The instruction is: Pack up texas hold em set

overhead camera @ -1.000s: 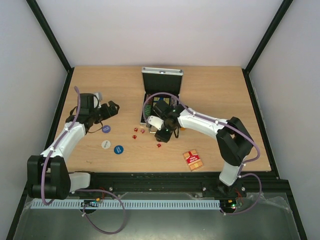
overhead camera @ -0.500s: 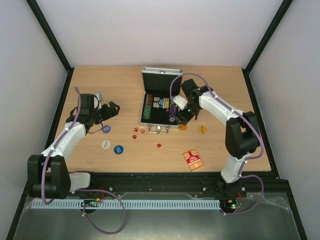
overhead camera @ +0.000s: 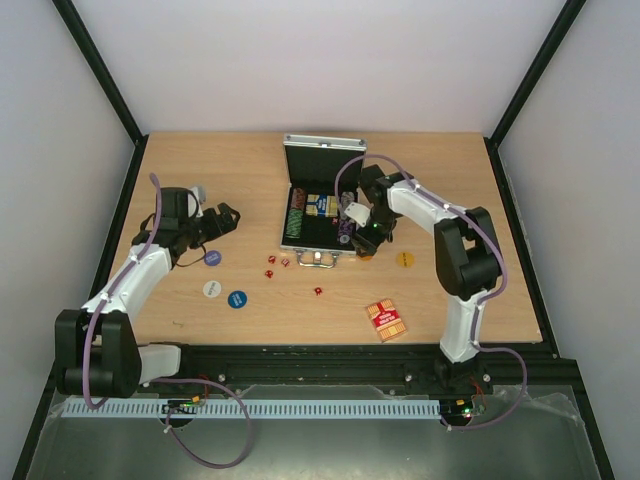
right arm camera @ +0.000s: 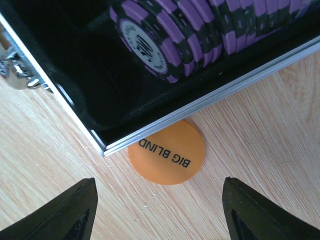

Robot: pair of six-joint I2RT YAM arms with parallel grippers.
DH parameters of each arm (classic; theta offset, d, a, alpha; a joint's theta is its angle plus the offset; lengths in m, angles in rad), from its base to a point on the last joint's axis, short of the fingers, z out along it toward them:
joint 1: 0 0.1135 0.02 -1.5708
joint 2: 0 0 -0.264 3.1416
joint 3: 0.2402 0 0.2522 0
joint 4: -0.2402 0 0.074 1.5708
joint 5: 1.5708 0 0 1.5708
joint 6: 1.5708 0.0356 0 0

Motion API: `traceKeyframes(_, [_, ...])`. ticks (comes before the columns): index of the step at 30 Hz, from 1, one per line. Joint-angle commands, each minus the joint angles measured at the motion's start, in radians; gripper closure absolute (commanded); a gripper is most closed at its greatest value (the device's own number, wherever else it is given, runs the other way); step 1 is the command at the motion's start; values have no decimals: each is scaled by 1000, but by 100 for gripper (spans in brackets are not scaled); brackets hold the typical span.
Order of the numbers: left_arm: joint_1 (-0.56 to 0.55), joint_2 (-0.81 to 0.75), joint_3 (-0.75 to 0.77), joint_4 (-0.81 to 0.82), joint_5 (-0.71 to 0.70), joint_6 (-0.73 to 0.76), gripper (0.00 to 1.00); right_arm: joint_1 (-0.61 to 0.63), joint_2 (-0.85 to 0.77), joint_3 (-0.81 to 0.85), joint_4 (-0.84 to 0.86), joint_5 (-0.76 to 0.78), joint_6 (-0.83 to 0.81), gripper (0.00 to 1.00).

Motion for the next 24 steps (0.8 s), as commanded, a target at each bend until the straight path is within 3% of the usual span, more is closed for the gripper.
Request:
traceKeyframes(1, [9, 5, -12, 9, 15, -4, 5, -1, 35, 4, -16, 47, -29, 31])
traceKeyframes(24, [10, 18, -13, 17, 34, -8, 5, 16, 99, -62, 69, 43, -63, 30])
